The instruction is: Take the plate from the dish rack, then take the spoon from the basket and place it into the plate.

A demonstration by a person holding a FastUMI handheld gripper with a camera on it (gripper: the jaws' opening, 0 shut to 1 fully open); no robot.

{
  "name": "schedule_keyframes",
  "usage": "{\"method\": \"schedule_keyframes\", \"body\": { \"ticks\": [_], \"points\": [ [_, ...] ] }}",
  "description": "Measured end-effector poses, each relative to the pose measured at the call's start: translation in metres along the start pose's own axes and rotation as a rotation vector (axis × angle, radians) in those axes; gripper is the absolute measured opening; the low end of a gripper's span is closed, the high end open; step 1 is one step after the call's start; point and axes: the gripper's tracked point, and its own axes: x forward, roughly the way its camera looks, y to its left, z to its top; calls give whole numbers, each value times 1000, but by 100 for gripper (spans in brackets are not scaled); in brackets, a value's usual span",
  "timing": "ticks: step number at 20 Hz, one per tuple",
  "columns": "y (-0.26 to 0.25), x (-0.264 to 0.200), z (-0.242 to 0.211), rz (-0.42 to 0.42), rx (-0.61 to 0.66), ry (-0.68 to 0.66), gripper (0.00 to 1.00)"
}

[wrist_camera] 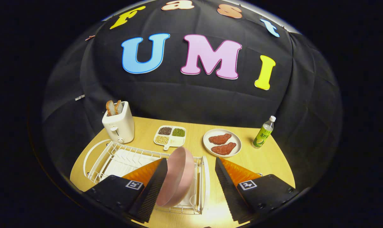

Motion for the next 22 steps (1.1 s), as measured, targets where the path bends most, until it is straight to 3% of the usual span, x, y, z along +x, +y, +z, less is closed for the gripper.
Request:
{"method": "schedule_keyframes", "body": {
  "ticks": [3, 6, 8, 10, 22],
  "points": [
    [6, 16, -24, -5, 96, 109, 77],
    [5, 29, -43, -21, 198, 182, 69],
    [15, 33, -49, 2, 281, 218, 51],
    [12, 34, -49, -30, 305, 233, 33],
    [36, 13, -14, -169, 81, 76, 30]
  ]
}}
